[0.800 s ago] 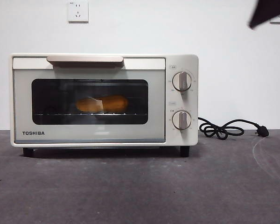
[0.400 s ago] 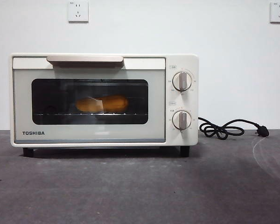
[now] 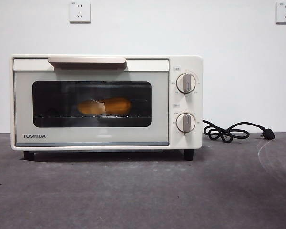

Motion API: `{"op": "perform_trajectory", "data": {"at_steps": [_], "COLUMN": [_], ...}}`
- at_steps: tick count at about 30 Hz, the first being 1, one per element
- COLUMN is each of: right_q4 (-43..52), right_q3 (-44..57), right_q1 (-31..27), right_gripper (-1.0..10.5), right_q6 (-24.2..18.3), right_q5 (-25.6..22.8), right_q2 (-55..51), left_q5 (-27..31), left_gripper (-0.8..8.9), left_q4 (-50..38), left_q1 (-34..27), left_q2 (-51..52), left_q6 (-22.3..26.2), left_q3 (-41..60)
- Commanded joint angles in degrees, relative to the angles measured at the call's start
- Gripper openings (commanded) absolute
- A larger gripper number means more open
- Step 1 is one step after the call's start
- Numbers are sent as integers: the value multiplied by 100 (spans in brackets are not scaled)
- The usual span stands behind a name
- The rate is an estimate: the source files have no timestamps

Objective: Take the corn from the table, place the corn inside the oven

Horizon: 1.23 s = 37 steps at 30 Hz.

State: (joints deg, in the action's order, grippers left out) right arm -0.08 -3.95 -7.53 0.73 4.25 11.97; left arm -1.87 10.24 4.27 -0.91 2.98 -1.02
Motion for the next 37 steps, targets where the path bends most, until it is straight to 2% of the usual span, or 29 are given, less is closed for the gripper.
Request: {"op": "perform_trajectory", "data": {"at_steps": [1,7,10,37], "right_q4": [-157,-1060,-1045,-1023], "right_q3": [212,313,313,313], "right_q1": [-4,-4,0,-2], "right_gripper": [0,0,0,0], "right_q6": [136,227,184,72], "right_q5": [-22,-24,-26,-83], "right_q2": [-304,-848,-1145,-1143], "left_q5": [-2,-2,-2,-2], "left_gripper": [-3,-3,-3,-3], "left_q4": [-61,-61,-61,-61], "left_q1": [0,0,0,2], "left_q2": [-2,-2,-2,-98], "left_q6": [2,2,2,2], "left_q3": [39,39,39,39]}}
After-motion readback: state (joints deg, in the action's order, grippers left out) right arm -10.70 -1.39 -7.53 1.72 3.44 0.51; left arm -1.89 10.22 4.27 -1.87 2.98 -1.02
